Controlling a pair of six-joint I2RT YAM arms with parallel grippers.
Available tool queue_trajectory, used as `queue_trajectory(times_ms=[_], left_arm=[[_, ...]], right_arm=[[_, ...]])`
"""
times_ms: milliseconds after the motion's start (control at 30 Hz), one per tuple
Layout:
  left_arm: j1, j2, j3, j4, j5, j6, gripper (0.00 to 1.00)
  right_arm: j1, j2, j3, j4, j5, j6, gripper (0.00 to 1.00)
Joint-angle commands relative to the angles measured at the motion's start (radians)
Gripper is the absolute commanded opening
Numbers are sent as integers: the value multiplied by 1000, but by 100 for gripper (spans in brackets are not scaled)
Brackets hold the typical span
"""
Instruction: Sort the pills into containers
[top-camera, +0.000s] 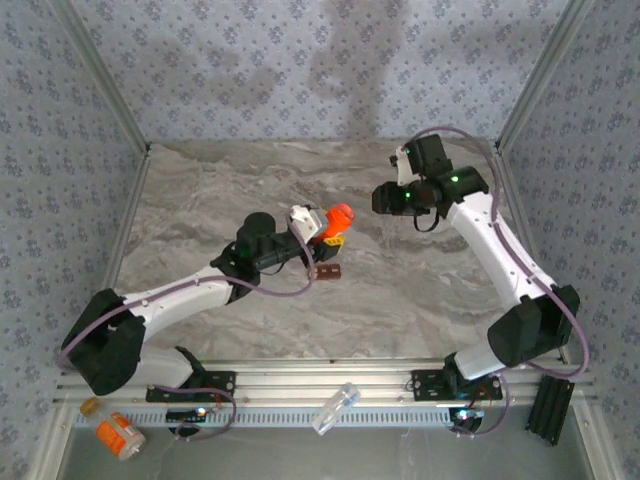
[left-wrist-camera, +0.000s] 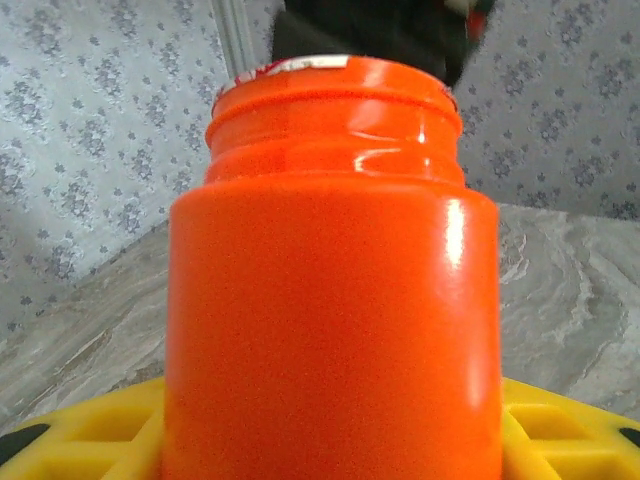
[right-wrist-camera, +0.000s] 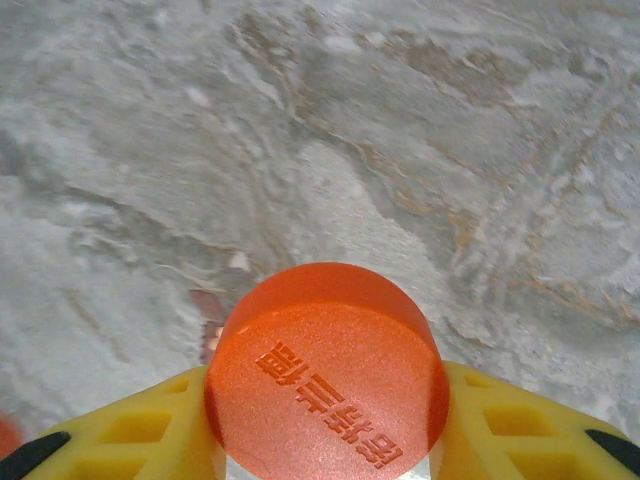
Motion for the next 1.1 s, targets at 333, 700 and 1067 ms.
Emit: queue_trajectory(times_ms=[333, 700, 1067], left_arm=[[11, 79, 40, 135, 183, 86, 0], [55, 154, 86, 154, 333, 82, 0], [76, 165, 101, 136, 369, 93, 0]], right_arm=[[-81, -28, 138, -140, -377, -141, 47], [-100, 20, 192, -249, -485, -271, 46], [-43, 48, 185, -282, -471, -311, 44]])
